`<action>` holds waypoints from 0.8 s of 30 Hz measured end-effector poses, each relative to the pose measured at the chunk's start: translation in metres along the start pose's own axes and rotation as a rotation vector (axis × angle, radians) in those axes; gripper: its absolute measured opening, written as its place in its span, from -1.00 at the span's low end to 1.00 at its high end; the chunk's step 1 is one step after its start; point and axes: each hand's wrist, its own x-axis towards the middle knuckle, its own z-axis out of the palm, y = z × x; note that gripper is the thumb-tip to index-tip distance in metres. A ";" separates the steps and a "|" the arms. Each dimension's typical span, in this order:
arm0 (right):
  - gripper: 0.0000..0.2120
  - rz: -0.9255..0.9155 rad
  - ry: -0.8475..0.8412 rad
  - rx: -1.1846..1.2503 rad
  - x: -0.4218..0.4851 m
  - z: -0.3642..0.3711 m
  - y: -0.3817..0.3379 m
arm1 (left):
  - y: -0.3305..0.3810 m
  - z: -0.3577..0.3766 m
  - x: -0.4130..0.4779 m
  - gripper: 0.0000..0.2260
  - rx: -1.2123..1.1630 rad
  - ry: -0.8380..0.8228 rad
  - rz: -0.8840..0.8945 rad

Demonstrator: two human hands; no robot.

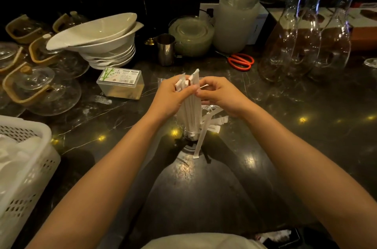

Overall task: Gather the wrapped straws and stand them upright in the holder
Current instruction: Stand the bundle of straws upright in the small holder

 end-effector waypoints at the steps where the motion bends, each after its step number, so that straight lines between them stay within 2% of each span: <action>1: -0.91 0.002 0.008 0.002 0.000 -0.001 0.000 | -0.002 -0.001 -0.001 -0.91 0.001 0.008 0.000; 7: -0.80 -0.062 0.047 -0.062 -0.001 0.001 0.000 | -0.006 0.002 -0.004 -0.91 0.007 -0.005 -0.038; 10: -0.88 -0.101 0.108 -0.129 0.001 0.001 0.000 | -0.005 0.003 -0.003 -0.88 0.045 -0.001 -0.039; 15: -0.94 -0.079 0.133 -0.275 0.003 -0.003 0.004 | -0.010 0.006 -0.003 -0.75 0.298 0.077 0.100; 17: -0.98 -0.048 0.133 -0.324 0.003 -0.004 0.006 | -0.015 0.006 -0.004 -0.63 0.431 0.120 0.144; 20: -0.78 0.021 0.169 -0.359 0.005 -0.005 0.009 | -0.022 0.003 -0.009 -0.47 0.536 0.168 0.153; 24: -0.70 0.133 0.151 -0.388 0.006 -0.009 0.013 | -0.023 0.002 -0.015 -0.60 0.606 0.190 0.097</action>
